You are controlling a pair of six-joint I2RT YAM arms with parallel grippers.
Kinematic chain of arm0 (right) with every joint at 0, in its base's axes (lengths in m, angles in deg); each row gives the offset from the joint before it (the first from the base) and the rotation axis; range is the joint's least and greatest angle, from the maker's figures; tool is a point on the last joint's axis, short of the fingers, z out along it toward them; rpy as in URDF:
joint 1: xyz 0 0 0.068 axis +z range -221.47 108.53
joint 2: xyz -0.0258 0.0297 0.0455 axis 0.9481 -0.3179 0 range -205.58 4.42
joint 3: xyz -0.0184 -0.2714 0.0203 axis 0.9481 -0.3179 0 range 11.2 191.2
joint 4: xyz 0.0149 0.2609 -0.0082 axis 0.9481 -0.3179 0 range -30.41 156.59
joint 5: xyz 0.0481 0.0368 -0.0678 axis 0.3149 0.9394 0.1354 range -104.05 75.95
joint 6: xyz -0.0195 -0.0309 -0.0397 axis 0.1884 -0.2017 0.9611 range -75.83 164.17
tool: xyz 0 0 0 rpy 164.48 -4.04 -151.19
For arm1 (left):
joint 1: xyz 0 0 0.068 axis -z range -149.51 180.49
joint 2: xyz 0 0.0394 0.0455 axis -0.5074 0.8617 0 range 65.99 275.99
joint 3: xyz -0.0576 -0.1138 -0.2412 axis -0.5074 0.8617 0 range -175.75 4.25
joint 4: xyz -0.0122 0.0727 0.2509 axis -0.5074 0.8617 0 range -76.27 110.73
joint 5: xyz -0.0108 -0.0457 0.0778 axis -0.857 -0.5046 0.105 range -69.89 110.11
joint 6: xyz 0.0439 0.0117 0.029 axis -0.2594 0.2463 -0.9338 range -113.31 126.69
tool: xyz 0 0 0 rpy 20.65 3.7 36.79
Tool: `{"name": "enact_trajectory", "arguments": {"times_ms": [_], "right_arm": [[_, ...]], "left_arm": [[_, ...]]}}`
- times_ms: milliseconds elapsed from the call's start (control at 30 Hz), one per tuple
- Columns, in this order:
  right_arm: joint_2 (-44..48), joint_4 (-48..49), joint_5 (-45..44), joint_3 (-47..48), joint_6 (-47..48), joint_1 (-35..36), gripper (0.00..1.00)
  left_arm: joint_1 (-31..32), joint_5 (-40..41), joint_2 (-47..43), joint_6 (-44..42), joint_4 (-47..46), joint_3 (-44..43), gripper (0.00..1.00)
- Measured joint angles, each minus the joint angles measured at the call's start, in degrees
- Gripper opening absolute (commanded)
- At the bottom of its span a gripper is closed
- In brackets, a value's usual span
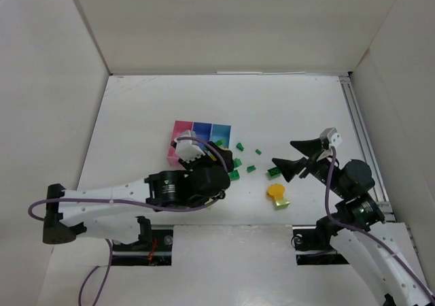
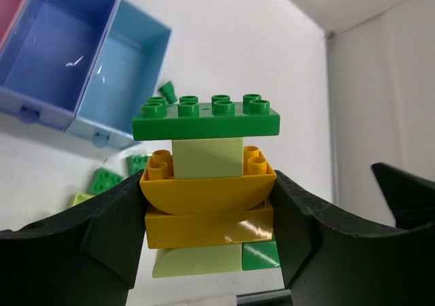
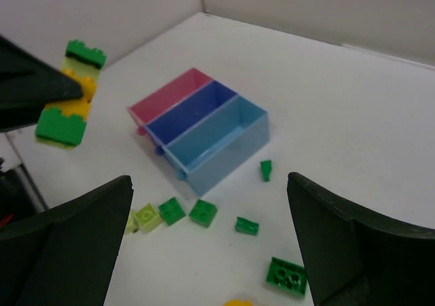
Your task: Sort the legos into containers by color
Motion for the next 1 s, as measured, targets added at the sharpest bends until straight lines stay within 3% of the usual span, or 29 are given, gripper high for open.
{"name": "enact_trajectory", "arguments": {"times_ms": [200, 400, 533, 633, 767, 1000], "right_arm": [[-6.78, 12.15, 12.83, -0.5, -4.22, 0.7, 1.0], [-23.85, 18.71, 16.65, 4.37, -9.66, 6.54, 1.0], [-30.38, 20.92, 18.43, 7.08, -12.13, 10.71, 1.0], [-30.71, 21.73, 18.51, 7.65, -13.03, 11.8, 1.0], [-30.71, 23.12, 18.34, 8.24, -13.86, 12.61, 0.89], [-33.14, 23.74, 17.38, 9.7, -14.84, 13.86, 0.89]], "left_arm": [[0.0, 4.0, -9.18, -10.84, -13.4, 7.39, 0.47], [0.0, 6.21, -6.91, -14.75, -17.55, 7.52, 0.45], [0.0, 7.65, -4.13, -15.02, -17.7, 6.56, 0.44], [0.0, 8.63, -3.45, -14.95, -17.81, 6.25, 0.44], [0.0, 9.42, -3.43, -14.93, -18.05, 6.25, 0.44], [0.0, 9.66, -3.89, -15.23, -20.76, 6.25, 0.44]]}}
